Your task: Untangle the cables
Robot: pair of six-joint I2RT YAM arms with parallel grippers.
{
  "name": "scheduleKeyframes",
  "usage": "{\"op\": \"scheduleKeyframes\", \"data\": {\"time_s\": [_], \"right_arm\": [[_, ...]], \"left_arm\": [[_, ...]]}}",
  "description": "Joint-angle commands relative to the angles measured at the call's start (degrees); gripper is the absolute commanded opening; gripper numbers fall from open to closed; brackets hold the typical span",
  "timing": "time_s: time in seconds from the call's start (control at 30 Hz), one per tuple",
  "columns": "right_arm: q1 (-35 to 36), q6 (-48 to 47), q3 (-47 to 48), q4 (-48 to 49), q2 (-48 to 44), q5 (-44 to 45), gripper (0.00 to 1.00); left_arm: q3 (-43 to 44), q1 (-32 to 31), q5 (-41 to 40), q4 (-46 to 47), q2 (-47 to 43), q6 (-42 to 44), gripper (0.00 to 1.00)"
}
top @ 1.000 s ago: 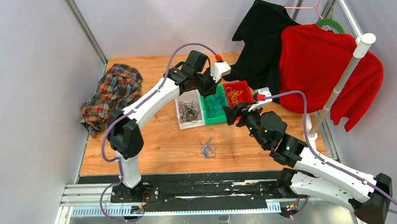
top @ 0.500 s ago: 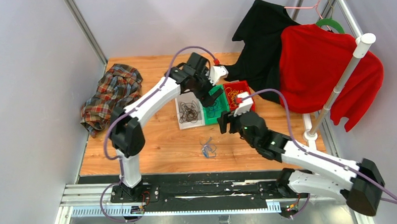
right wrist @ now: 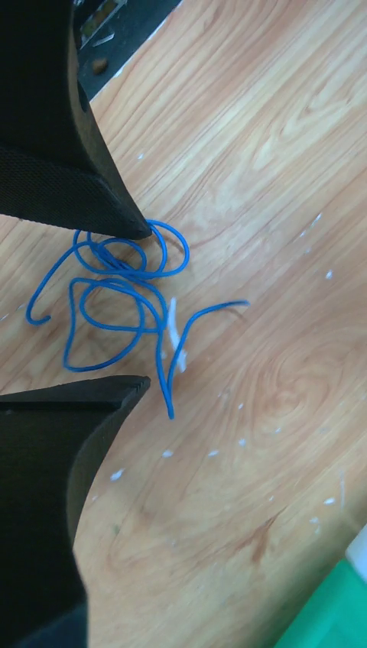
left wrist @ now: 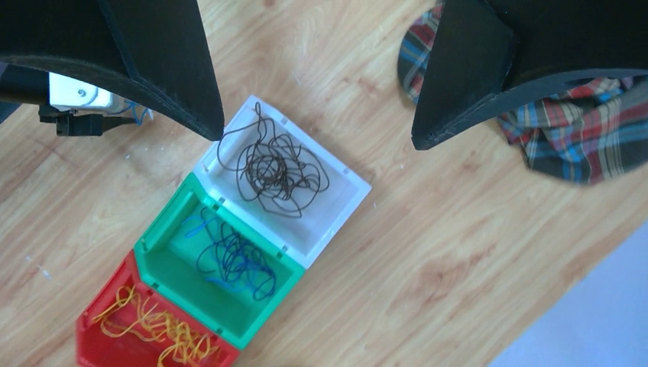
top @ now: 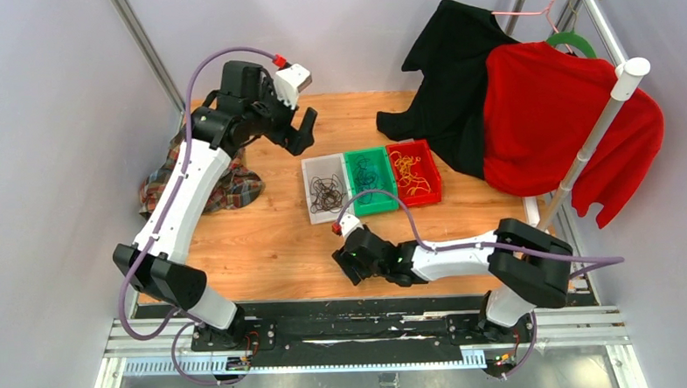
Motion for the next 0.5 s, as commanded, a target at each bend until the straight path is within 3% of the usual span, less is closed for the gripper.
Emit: {"op": "scheduleKeyframes", "data": {"time_s": [0.0,0.1,0.17,0.2,0.33,0.47], "right_arm": [[1.4,0.5,1.5,0.8,2.8,-0.4,0.58],[1.3,0.3,2.0,-0.6,1.5,2.6,0.32],[0.5,-1.0,3.4,-2.6,-0.8,4.9,0.06],[-0.2,-1.3,4.2,-3.4,-2.3,5.6,0.01],[-6.2,-4.1,7.5,-4.2,-8.9,4.0,0.01],[-13.2,-7.8,12.6,-4.4,-10.0,3.4,0.01]], "left_arm": [[-2.8,2.5,2.4,-2.3,-2.2,-1.1,0.98],[-4.2,3.5,2.2,-2.2,-3.9,0.1,0.98],[-5.0,4.6,2.3,-2.2,-4.5,0.2,0.98],[-5.3,5.3,2.4,-2.2,-4.6,0.2,0.98],[-6.4,7.7,3.0,-2.2,-5.4,0.3,0.98],[-8.0,9.7,3.1,-1.9,-7.0,0.8,0.98]]}}
